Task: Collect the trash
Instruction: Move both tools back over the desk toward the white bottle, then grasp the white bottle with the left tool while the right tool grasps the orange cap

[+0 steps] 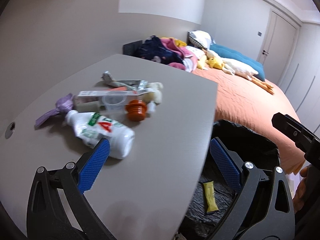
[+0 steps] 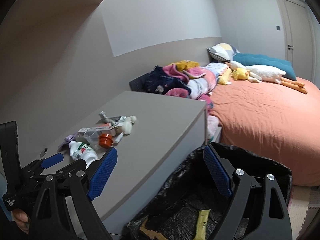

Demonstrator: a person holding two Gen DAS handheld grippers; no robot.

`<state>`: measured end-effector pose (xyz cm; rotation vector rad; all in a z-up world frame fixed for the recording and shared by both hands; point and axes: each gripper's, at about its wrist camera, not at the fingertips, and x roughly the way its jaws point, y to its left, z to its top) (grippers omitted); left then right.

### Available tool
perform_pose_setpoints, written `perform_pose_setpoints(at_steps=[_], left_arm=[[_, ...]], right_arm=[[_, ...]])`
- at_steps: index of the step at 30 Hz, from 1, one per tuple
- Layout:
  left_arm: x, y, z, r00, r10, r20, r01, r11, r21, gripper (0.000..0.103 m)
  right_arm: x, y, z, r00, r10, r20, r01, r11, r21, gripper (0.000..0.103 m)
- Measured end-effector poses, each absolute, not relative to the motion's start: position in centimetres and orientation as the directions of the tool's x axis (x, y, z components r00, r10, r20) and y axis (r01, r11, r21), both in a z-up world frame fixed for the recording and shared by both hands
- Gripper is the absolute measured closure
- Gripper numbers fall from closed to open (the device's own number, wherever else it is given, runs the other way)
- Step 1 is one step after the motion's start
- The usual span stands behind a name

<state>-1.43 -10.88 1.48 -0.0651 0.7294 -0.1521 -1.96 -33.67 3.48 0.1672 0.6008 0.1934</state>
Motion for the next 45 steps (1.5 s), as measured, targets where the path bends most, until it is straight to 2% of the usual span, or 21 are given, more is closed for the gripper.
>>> perform_pose_setpoints(at_steps=[22,30,34,40,43,45], left_arm=[[3.6,-3.2,-2.0,0.653,-0.043,-0.756,-0.129,0.977,-0.167,0.006],[6.1,-1.1,-3.8,0.604,-0.037,-0.796,-0.232,0.948,-0.22,0.008],[7.0,-1.0,-4.0,0.592,-0.014,-0.805,-0.249,0.947,-0.2,0.009],[8.2,-0.5,-4.8,0.564,-0.063,-0.824,-0.267,0.93,-0.254,0.018],[8.3,-0.5,-4.8,0.556,-0.048,-0.83,-0.282,0.928,-0.242,0.025],[8.1,-0.4,-4.9,0.555,-0.05,-0.831,-0.283,0.927,-0.245,0.026]], right_arm=[[4.5,-26.6,0.9,0.718,0.328,-0.614,-0.259,0.944,0.203,0.015],[7.0,-25.1,0.2,0.697,0.354,-0.623,-0.281,0.935,0.218,0.015],[8.0,-24.3,-0.2,0.686,0.362,-0.632,-0.289,0.932,0.22,0.015],[9.4,-22.9,-1.4,0.659,0.366,-0.657,-0.3,0.929,0.217,0.015],[10.1,-22.1,-2.1,0.642,0.368,-0.673,-0.309,0.927,0.212,0.015],[10.6,-21.4,-2.6,0.627,0.372,-0.684,-0.317,0.924,0.212,0.015]])
